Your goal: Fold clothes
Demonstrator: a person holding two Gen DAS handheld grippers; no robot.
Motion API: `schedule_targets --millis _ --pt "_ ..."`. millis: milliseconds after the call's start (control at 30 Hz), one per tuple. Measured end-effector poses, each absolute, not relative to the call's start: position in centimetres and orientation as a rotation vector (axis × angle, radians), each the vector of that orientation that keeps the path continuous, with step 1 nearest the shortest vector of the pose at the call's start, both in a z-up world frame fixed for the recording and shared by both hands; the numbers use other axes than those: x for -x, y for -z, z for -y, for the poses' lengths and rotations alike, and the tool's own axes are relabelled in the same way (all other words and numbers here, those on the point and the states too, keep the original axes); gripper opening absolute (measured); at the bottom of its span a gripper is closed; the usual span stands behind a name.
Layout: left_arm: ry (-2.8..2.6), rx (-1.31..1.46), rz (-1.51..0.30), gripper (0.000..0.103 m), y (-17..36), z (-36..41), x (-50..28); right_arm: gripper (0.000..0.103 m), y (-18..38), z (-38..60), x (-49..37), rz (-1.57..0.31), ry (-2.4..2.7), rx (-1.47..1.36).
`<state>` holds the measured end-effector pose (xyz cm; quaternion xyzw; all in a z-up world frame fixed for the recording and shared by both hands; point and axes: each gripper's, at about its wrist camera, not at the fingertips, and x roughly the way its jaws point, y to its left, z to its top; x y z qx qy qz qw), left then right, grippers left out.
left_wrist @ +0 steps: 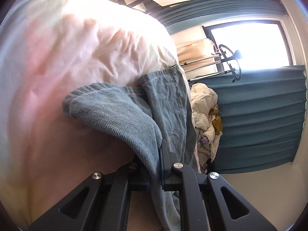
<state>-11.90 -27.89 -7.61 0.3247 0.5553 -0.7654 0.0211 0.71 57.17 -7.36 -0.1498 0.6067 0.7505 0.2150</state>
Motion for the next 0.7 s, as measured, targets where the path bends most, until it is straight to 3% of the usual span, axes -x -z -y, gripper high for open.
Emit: schedule_targets --millis 200,333,533,700 --pt "2.397 -1.024 -1.658 0.007 3.5 26.9 19.5 0.004 2.4 -57.8 5.6 -1.617 -2.160 0.443" --pt "2.445 -1.059 -1.464 0.007 1.4 25.1 26.3 0.004 0.1 -57.9 11.3 -1.590 -2.202 0.517" --pt "2.393 -1.119 -1.355 0.007 2.5 22.9 36.8 0.004 -0.5 -58.5 20.3 -1.428 -2.202 0.642" --pt "2.363 -1.171 -1.251 0.007 5.3 21.4 44.7 0.004 2.2 -59.0 27.3 -1.323 -2.191 0.752"
